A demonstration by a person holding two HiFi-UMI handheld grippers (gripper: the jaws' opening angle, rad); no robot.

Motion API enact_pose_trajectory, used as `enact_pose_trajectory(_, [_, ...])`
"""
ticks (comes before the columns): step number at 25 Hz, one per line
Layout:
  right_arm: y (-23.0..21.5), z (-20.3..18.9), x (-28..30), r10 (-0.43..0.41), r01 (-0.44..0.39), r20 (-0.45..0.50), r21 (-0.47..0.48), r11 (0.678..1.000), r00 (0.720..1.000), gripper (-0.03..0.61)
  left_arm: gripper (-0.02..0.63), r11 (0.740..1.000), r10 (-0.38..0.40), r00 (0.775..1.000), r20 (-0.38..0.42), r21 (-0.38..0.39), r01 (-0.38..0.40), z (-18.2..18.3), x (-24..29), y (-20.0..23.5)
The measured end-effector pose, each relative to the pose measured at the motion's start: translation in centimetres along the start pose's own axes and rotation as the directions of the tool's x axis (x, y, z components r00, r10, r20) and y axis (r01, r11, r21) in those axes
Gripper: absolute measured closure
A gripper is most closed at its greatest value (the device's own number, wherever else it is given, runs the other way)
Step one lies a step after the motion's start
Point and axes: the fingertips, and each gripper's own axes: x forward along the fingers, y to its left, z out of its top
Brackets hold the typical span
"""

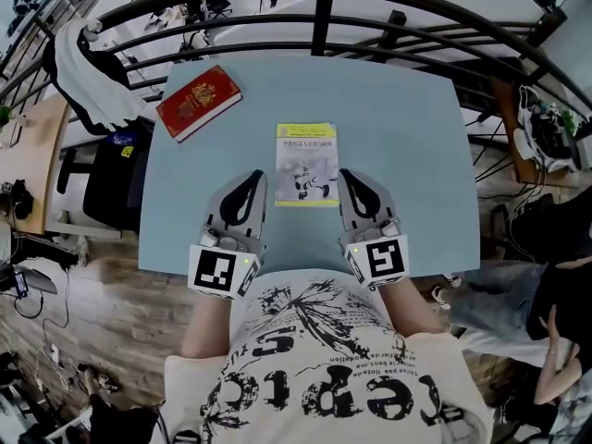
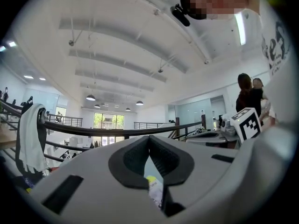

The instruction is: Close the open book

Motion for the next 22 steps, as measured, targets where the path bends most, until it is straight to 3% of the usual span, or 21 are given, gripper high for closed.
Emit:
enact_pose_trajectory(13, [0.9, 1.4, 0.4, -0.027, 0.028, 0.038, -0.025, 0.999, 0.999, 0.571, 0.595, 0.999, -0.038, 0.999, -0.001, -0.014, 0.038, 0.0, -0.2, 0.3])
enact_pose_trajectory(22, [1.0, 0.3, -0.3, -0.043, 0.043, 0.011, -0.014, 0.999, 0.999, 0.571, 0.595, 0.999, -0.036, 0.999, -0.025, -0.008, 0.035, -1.1, -0.6, 0.3])
